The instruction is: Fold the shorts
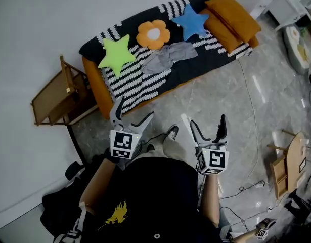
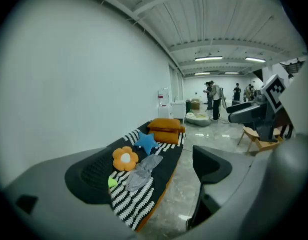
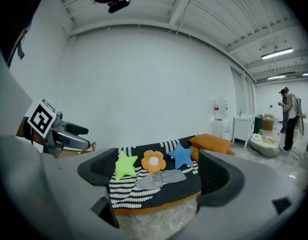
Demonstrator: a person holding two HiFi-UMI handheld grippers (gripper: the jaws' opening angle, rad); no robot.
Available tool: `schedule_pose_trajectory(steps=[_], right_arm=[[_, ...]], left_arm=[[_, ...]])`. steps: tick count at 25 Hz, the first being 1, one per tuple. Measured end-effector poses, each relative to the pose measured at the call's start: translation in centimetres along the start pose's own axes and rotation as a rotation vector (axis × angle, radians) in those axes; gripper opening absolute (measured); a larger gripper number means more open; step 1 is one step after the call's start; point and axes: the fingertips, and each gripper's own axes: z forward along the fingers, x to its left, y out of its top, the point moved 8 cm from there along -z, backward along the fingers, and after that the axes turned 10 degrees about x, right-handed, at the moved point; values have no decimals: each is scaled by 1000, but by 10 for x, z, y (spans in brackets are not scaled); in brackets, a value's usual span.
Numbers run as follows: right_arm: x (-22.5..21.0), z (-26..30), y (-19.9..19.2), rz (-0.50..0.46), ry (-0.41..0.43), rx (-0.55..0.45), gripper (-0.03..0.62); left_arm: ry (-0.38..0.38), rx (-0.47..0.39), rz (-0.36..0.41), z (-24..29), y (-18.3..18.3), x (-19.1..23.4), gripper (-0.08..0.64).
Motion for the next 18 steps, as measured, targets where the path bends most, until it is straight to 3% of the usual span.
schedule_pose_trajectory(steps=[3,8,13,18], right_arm=[[-39,24,12,10,44,6,471],[-79,48,14,91,90,27,398],[-108,46,16,109,73,15,345],[-115,52,13,138,112,61,333]], left_arm=[[-9,36,-59,31,20,-5,506],[26,121,-44,52,23,-10,506],[36,100,-79,72,34,-17,506],[18,109,-95,93,42,-17,505]])
